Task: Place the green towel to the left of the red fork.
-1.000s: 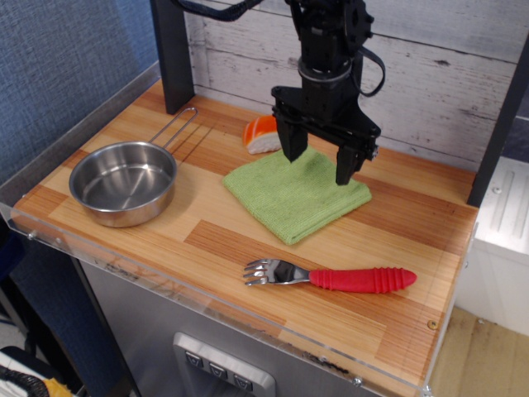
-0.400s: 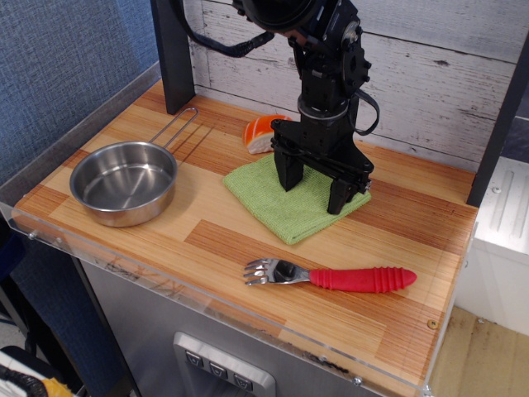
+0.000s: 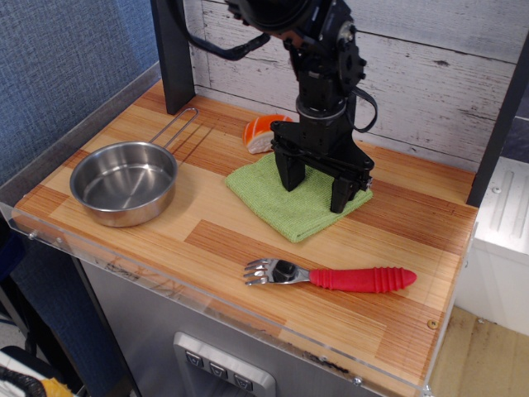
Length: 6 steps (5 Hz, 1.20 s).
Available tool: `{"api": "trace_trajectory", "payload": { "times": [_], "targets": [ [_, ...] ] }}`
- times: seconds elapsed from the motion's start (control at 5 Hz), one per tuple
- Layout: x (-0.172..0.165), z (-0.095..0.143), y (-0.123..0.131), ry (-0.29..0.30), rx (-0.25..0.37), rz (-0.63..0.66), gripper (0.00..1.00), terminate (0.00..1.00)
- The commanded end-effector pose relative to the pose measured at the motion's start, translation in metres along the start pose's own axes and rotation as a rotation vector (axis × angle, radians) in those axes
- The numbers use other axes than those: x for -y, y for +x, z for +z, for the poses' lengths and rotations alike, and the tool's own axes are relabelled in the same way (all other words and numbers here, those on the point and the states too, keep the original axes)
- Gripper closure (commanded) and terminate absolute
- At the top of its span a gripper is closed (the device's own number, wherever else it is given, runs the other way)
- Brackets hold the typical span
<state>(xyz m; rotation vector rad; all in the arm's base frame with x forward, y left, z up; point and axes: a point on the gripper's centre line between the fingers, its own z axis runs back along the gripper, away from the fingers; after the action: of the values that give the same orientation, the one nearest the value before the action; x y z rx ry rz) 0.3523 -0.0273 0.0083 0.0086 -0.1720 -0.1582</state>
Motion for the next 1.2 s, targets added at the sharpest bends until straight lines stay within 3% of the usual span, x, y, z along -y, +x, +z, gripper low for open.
{"api": "trace_trajectory", "payload": {
  "times": [0.0,0.4,0.8,1.0],
  "targets": [
    [0.004,0.011,-0.026,-0.016,-0.014,-0.004,0.0,0.0],
    [0.003,0.026,-0.059,-0.013,-0.035,-0.019,0.0,0.0],
    [-0.015,0.027,-0.092,-0.002,-0.056,0.016,0.0,0.0],
    [-0.024,0.024,-0.098,0.009,-0.065,0.043,0.0,0.0]
  ]
}}
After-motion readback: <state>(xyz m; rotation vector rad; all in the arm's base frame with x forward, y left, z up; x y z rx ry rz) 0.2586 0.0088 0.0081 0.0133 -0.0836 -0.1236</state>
